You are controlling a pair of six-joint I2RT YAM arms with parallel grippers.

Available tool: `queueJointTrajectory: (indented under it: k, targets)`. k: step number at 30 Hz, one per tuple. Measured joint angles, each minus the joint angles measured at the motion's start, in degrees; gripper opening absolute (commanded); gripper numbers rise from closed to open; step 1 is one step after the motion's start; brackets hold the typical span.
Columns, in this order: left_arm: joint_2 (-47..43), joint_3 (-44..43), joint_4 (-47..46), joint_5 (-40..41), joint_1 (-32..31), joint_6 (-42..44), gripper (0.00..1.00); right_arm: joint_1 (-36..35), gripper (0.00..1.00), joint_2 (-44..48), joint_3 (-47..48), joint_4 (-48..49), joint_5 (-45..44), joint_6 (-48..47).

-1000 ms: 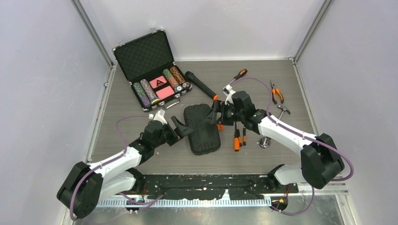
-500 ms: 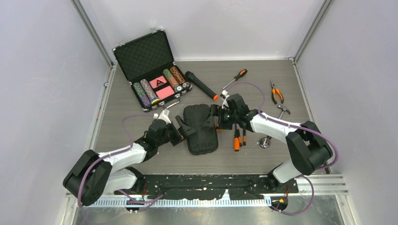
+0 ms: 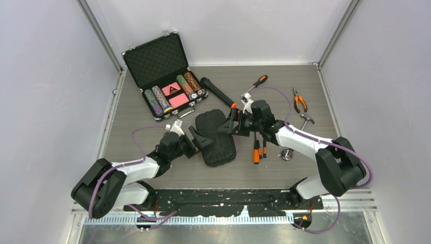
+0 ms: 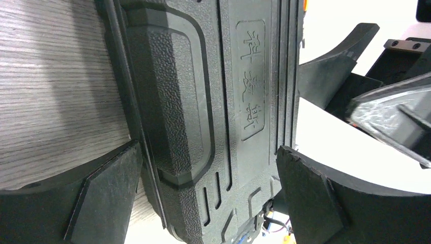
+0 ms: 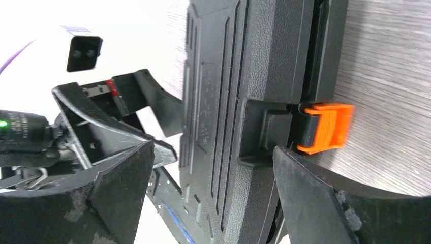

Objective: Pack the tool kit

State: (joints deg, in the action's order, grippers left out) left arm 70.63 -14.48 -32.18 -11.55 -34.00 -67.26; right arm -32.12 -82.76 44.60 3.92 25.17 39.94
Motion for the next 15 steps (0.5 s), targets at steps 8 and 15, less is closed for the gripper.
queueJointTrajectory:
  k: [8, 15]
  targets:
    - [-1.20, 1.92, -1.44, 0.39, 0.00, 0.02, 1.00, 0.09, 0.89, 0.70, -0.70, 7.91, 4.52, 4.94]
    - [-3.67, 3.15, -1.46, 0.39, -0.02, 0.15, 1.00, -0.31, 0.87, 0.79, -0.98, 15.10, 7.80, 9.53]
